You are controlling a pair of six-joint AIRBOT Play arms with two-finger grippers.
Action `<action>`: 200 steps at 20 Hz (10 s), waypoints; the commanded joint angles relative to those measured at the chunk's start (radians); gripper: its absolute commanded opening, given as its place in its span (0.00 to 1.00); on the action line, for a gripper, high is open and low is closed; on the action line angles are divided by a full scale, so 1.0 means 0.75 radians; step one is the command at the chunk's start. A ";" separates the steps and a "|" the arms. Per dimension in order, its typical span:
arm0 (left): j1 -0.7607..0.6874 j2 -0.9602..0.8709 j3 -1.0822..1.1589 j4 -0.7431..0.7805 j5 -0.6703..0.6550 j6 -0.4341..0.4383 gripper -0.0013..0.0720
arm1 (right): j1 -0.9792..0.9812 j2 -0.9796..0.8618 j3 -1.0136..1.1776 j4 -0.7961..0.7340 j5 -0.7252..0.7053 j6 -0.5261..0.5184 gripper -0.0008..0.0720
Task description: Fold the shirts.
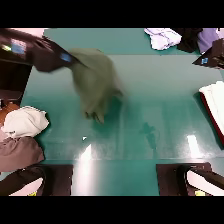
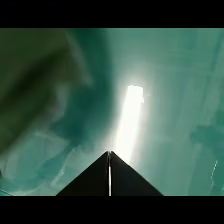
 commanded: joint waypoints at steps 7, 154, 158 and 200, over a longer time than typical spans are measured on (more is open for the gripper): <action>-0.415 -0.375 0.019 0.276 0.050 -0.005 0.06 | -0.007 0.050 0.001 0.001 0.033 -0.012 0.04; 0.396 -0.103 -1.184 0.099 0.355 -0.181 0.66 | -0.028 -0.437 0.175 -0.408 -0.007 -0.078 0.65; 0.224 -0.058 -1.390 0.075 0.467 -0.186 0.66 | -0.012 -0.415 0.175 -0.407 0.006 -0.078 0.65; -0.063 0.387 -1.407 0.557 0.408 -0.532 0.06 | -0.397 0.019 -1.462 -0.301 -0.495 -0.326 0.65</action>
